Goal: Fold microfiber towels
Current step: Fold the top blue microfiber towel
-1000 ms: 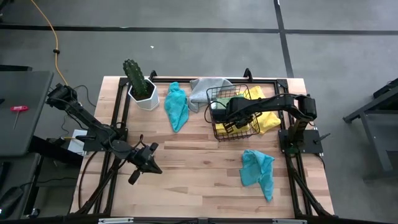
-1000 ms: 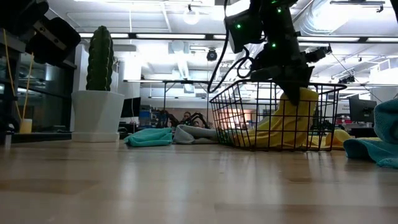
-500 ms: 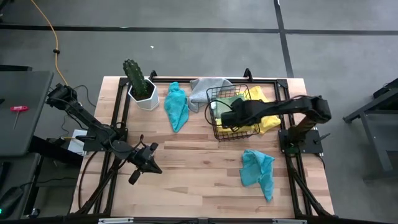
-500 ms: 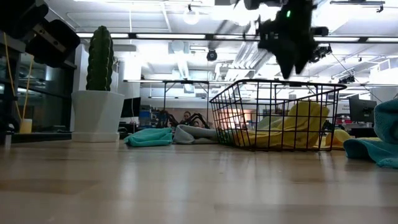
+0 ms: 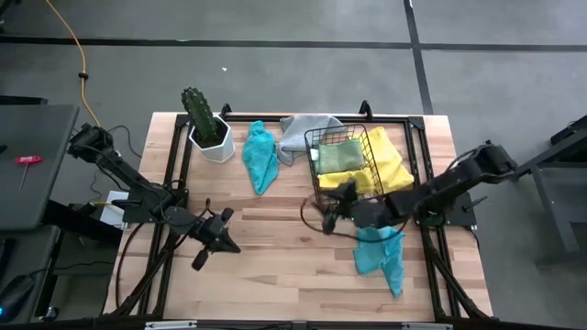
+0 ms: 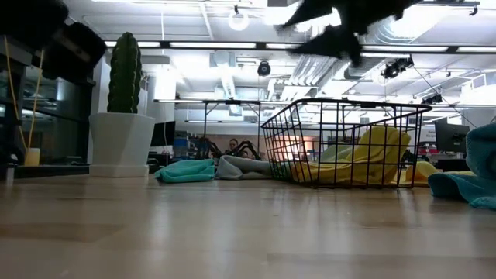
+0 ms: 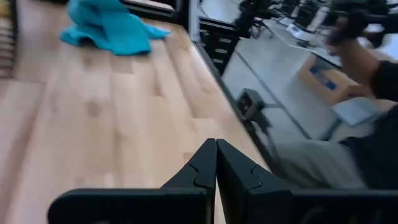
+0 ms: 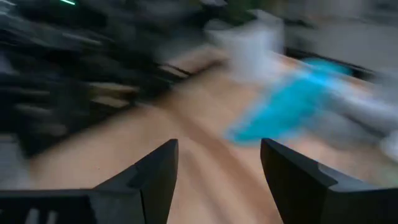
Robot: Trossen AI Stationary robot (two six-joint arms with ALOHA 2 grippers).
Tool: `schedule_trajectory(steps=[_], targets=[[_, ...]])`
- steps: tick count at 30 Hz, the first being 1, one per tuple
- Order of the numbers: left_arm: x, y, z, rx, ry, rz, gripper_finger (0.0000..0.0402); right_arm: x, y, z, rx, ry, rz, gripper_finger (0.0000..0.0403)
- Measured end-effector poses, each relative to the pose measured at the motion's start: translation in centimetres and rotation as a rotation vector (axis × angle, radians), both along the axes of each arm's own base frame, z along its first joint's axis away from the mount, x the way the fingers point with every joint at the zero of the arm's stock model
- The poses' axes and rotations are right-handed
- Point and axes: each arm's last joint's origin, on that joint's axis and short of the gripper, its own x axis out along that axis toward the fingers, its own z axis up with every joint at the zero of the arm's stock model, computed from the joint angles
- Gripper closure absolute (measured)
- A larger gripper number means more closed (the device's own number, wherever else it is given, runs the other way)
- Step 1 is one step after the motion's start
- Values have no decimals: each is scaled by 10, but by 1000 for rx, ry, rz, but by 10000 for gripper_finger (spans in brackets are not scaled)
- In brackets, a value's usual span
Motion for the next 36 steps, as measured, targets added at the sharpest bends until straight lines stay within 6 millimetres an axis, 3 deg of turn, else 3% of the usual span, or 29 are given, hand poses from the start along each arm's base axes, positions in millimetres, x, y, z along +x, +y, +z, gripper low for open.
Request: schedule_trajectory(steps=[4, 7, 11, 16, 22, 27, 33, 36], targets=[[9, 10, 12, 93, -48, 82, 401, 8, 5, -2, -88, -245, 233, 182], [16, 21, 15, 209, -21, 173, 400, 15, 9, 3, -188, -296, 297, 182], [20, 34, 0, 378, 95, 310, 379, 26, 17, 10, -278, -285, 348, 182], [32, 56, -25, 575, 290, 392, 318, 35, 26, 22, -337, -259, 379, 182], [48, 92, -32, 727, 645, 289, 254, 39, 31, 31, -342, -226, 396, 182], [67, 115, -38, 890, 761, 138, 244, 39, 31, 30, -340, -217, 397, 182], [80, 123, -61, 1039, 853, -79, 243, 39, 31, 28, -345, -190, 403, 182], [86, 124, -67, 1093, 857, -89, 243, 39, 31, 25, -349, -164, 408, 182]])
